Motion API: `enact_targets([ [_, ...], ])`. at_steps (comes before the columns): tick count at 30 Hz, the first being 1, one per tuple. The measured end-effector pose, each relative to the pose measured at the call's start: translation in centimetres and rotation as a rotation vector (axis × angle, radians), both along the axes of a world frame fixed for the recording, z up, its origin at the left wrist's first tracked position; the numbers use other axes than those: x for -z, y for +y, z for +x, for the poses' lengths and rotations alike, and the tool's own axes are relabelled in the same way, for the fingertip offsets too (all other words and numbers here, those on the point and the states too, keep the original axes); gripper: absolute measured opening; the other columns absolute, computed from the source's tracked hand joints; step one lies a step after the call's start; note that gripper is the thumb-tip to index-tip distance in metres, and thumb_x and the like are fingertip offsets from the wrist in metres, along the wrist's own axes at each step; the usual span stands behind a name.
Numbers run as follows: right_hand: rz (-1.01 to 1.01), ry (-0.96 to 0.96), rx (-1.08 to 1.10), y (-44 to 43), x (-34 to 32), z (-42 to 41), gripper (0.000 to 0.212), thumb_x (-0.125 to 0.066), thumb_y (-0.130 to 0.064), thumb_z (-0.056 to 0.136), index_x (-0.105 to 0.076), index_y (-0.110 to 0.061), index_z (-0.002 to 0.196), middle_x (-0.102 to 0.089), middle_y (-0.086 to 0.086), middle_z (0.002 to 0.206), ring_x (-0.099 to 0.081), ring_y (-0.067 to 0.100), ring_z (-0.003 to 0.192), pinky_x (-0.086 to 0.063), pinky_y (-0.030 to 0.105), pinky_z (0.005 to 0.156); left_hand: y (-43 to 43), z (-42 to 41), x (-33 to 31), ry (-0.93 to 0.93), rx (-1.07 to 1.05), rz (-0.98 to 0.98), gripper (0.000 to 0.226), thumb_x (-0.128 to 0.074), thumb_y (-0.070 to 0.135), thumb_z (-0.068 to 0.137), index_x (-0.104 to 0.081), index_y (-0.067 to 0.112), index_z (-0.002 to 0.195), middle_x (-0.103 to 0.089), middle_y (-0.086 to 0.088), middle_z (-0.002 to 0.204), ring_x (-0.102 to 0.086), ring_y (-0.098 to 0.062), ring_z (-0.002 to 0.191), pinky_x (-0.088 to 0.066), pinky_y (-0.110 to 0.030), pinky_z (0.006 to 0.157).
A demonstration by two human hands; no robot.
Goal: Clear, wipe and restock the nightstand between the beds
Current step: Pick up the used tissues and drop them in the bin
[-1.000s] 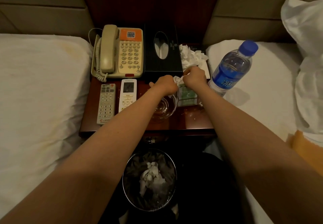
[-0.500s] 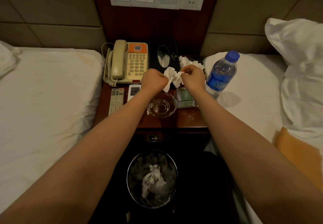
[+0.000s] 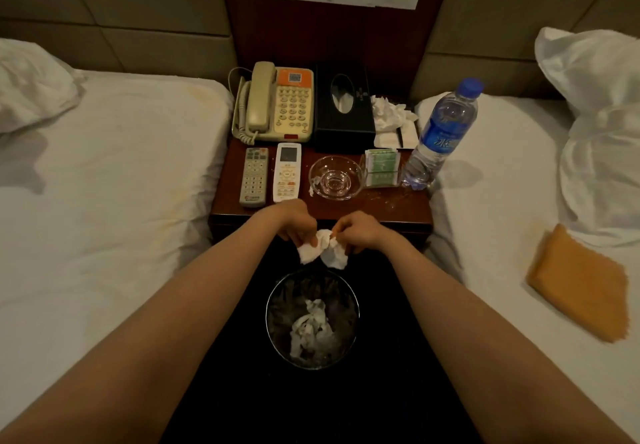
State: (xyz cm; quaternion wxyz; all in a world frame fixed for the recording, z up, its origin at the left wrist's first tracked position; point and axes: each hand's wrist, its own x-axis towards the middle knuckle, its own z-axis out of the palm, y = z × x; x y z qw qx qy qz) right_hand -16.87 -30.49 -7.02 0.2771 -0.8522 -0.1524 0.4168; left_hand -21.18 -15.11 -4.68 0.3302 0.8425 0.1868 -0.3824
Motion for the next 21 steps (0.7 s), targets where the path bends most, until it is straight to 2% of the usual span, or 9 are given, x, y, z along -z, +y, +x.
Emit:
enact_targets([
  [2, -0.055, 0.107, -0.025, 0.0, 0.9, -1.0, 0.012, -0.052, -0.007, 0.091, -0.063, -0.01, 0.095, -0.06, 0.005, 0.087, -0.058, 0.012, 0.067, -0.049, 0.021, 0.059, -0.3, -0.9, 0.9, 0.076, 0.034, 0.001, 0.006, -0.064, 0.014, 0.085, -0.061, 0.011, 0.082, -0.068, -0.006, 0.092, -0.067, -0.019, 0.096, -0.047, -0.03, 0.079],
  [4, -0.122, 0.207, -0.087, -0.1, 1.5, -1.7, 0.022, -0.054, -0.007, 0.091, -0.063, -0.009, 0.112, -0.06, 0.012, 0.107, -0.06, 0.017, 0.079, -0.052, 0.027, 0.07, -0.8, -1.6, 1.5, 0.161, 0.109, 0.017, 0.008, -0.059, 0.018, 0.089, -0.061, 0.011, 0.092, -0.069, -0.006, 0.103, -0.067, -0.02, 0.101, -0.044, -0.031, 0.081],
  [6, -0.191, 0.248, -0.141, -0.1, 1.7, -1.8, 0.04, -0.056, -0.009, 0.091, -0.052, -0.015, 0.13, -0.055, 0.012, 0.121, -0.057, 0.022, 0.098, -0.05, 0.033, 0.083, -1.1, -2.0, 1.6, 0.23, 0.179, 0.034, 0.017, -0.051, 0.019, 0.093, -0.058, 0.012, 0.106, -0.068, -0.006, 0.108, -0.067, -0.019, 0.09, -0.043, -0.03, 0.074],
  [8, -0.189, 0.175, -0.123, 0.0, 1.4, -1.1, 0.047, -0.057, -0.01, 0.09, -0.047, -0.019, 0.135, -0.053, 0.008, 0.114, -0.054, 0.021, 0.101, -0.05, 0.033, 0.081, -1.1, -1.7, 1.0, 0.215, 0.188, 0.047, 0.026, -0.045, 0.019, 0.094, -0.054, 0.012, 0.118, -0.067, -0.007, 0.11, -0.065, -0.018, 0.081, -0.042, -0.026, 0.066],
  [12, 0.02, 0.017, 0.041, 0.2, -0.8, 1.3, 0.032, -0.053, -0.006, 0.091, -0.055, -0.012, 0.122, -0.058, 0.007, 0.105, -0.059, 0.017, 0.082, -0.048, 0.025, 0.063, -0.8, 0.4, -1.2, 0.05, 0.106, 0.039, 0.034, -0.046, 0.023, 0.097, -0.053, 0.011, 0.127, -0.067, -0.007, 0.114, -0.062, -0.018, 0.086, -0.044, -0.027, 0.067],
  [15, 0.208, -0.014, 0.181, 0.3, -3.3, 3.3, 0.019, -0.048, 0.001, 0.092, -0.058, -0.01, 0.105, -0.061, 0.006, 0.086, -0.057, 0.014, 0.064, -0.049, 0.025, 0.058, -0.5, 2.6, -2.9, -0.095, 0.056, -0.001, 0.031, -0.051, 0.026, 0.094, -0.058, 0.008, 0.119, -0.066, -0.003, 0.095, -0.061, -0.017, 0.078, -0.047, -0.029, 0.073],
  [18, 0.285, -0.143, 0.268, 0.4, -5.7, 6.0, 0.019, -0.047, 0.001, 0.092, -0.059, -0.011, 0.098, -0.062, 0.006, 0.083, -0.059, 0.011, 0.062, -0.051, 0.02, 0.053, -0.6, 5.1, -4.8, -0.257, 0.019, -0.012, 0.026, -0.054, 0.023, 0.093, -0.064, 0.011, 0.113, -0.062, 0.002, 0.085, -0.058, -0.01, 0.066, -0.045, -0.02, 0.055],
  [19, 0.305, -0.193, 0.307, 0.4, -6.3, 6.8, 0.019, -0.047, 0.001, 0.092, -0.061, -0.01, 0.098, -0.062, 0.007, 0.086, -0.06, 0.01, 0.063, -0.052, 0.019, 0.053, -0.7, 6.0, -5.3, -0.315, 0.015, -0.016, 0.026, -0.054, 0.022, 0.093, -0.065, 0.01, 0.114, -0.063, 0.001, 0.09, -0.058, -0.01, 0.069, -0.044, -0.019, 0.054],
  [21, 0.349, -0.285, 0.397, 0.6, -7.1, 8.6, 0.019, -0.049, 0.001, 0.091, -0.062, -0.006, 0.103, -0.061, 0.008, 0.091, -0.06, 0.012, 0.067, -0.052, 0.018, 0.056, -0.8, 7.9, -6.2, -0.416, 0.012, -0.035, 0.026, -0.055, 0.02, 0.092, -0.067, 0.01, 0.114, -0.066, -0.003, 0.099, -0.061, -0.012, 0.082, -0.046, -0.018, 0.061],
])
